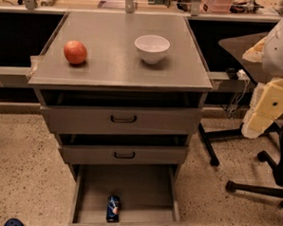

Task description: Pick pepsi can from bottom drawer and place on counter

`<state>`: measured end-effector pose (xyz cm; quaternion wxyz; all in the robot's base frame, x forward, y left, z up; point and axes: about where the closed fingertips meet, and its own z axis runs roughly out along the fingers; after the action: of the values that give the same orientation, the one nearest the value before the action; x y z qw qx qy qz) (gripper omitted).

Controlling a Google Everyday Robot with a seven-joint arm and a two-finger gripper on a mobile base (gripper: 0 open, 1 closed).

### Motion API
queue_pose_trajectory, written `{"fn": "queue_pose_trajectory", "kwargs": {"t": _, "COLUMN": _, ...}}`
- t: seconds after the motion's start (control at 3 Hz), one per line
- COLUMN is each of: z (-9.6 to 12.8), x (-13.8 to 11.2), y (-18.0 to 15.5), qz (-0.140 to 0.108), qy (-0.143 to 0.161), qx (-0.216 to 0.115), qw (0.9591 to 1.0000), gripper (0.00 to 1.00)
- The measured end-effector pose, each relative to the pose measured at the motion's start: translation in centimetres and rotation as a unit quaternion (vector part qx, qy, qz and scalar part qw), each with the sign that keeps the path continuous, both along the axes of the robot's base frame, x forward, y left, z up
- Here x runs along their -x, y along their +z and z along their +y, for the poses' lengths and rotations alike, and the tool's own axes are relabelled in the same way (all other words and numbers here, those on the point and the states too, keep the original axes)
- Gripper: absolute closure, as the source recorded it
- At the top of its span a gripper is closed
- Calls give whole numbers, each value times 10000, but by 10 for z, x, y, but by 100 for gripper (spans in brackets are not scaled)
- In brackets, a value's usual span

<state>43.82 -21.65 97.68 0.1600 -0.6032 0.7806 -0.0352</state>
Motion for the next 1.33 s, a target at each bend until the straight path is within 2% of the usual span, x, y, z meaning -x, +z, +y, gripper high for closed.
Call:
{"fn": "queue_pose_trajectory", "kwargs": {"t": 0.33, "z": 1, "x": 0, "y": 0, "qz": -17, "qy": 15, "qx": -1, "qw": 10000, "gripper": 0}}
{"fn": "queue_pose_trajectory", "kwargs": {"t": 0.67, "z": 11, "x": 2, "y": -30, "qz": 148, "qy": 246, "qx": 24, "qw": 9996, "gripper": 0}}
{"fn": "queue_pose_trajectory", "kwargs": {"t": 1.0, "z": 39, "x": 8, "y": -99, "qz": 325, "qy": 773, "qx": 63, "qw": 9965, "gripper": 0}}
{"fn": "queue_pose_trajectory", "kwargs": {"t": 1.33, "z": 34, "x": 23, "y": -178, "qz": 894, "qy": 756, "qx": 239, "qw": 9928, "gripper": 0}}
